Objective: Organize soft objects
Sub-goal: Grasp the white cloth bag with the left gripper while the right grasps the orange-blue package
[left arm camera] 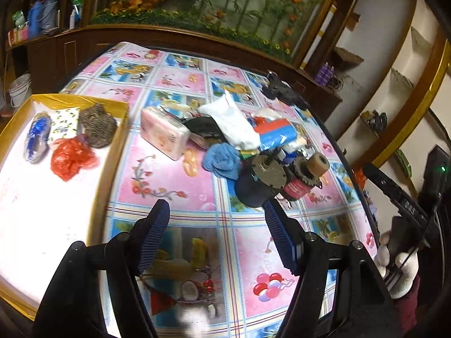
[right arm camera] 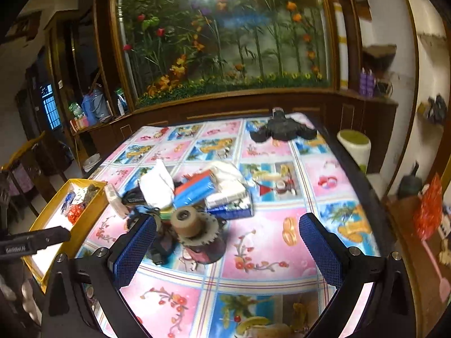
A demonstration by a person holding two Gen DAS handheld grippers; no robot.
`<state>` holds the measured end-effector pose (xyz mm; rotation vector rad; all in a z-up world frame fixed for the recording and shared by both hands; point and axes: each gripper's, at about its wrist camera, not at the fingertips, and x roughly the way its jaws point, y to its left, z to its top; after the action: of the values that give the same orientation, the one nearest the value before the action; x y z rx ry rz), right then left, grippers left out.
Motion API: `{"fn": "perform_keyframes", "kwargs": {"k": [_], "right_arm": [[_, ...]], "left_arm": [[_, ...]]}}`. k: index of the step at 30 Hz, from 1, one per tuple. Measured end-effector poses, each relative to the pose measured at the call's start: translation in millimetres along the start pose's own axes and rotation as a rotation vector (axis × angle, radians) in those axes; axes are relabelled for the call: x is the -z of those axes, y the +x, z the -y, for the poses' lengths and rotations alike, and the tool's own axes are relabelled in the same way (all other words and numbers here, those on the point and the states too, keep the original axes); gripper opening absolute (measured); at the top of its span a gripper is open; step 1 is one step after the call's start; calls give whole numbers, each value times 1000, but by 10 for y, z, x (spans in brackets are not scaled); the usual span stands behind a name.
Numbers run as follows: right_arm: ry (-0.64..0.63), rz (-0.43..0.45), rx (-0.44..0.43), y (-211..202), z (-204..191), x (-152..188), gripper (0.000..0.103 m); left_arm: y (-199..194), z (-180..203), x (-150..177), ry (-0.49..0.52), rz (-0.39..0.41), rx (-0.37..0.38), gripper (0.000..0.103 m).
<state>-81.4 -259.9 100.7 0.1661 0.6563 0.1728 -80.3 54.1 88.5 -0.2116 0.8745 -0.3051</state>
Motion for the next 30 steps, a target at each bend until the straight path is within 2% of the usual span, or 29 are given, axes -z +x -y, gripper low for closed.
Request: {"fn": "perform_keyframes", "kwargs": {"k": [4, 8, 15, 20, 23, 27, 30], "right_arm": [[102, -53, -39, 240, 230, -108, 102], [138, -66, -39, 353, 378, -231, 102], [151, -69, -47, 641, 297, -556, 102], [150, -68, -84, 1109, 176, -778, 102], [156, -67, -106, 1285, 207, -743, 102], [128, -102, -85, 1433, 309, -694, 102], [166, -108, -73, 1466, 420, -706, 102]], "left_arm": [[141, -16, -33, -4, -38, -12, 69], [252, -158, -148, -41, -53, -33, 69], [499, -348, -381, -100, -90, -42, 69], [596, -197, -680, -43, -70, -47, 69], [713, -118, -883, -6, -70, -59, 69], [1058, -48, -1094, -13, -132, -32, 69], [1347, 33, -1178, -20, -168, -6, 69]]}}
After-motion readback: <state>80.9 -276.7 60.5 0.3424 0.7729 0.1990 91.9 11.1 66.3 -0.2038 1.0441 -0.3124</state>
